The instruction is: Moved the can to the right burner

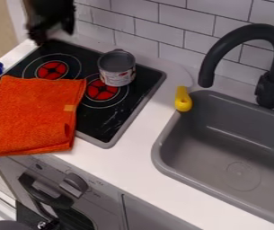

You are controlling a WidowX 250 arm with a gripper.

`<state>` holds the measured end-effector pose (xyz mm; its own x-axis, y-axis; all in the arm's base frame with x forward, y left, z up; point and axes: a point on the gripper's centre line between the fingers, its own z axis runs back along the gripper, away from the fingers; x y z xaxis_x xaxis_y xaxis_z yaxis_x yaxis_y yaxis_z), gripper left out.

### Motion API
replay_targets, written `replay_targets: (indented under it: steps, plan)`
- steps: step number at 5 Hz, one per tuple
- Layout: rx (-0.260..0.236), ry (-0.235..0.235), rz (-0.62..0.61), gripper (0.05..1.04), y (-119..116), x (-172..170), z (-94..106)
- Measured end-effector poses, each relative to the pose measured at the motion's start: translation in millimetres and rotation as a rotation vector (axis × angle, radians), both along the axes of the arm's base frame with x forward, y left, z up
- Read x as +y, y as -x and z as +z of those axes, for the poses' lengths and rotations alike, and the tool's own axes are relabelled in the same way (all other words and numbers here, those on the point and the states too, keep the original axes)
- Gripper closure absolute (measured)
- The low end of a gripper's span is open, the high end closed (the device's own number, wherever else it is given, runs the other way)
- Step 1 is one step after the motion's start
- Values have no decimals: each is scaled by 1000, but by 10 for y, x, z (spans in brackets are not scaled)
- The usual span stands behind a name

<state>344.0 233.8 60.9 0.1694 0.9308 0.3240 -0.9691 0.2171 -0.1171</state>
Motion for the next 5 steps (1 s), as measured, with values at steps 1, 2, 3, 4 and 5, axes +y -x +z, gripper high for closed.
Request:
replay_targets:
  steps: [1, 2, 3, 4, 5]
  plan:
    - [15, -87, -209, 85, 213, 74, -106]
    - [-3, -187, -470, 85, 373, 70, 16]
    - [33, -143, -595, 85, 545, 86, 147]
    - [103, -200, -673, 85, 690, -7, 271]
    - [186, -166, -712, 85, 762, -71, 303]
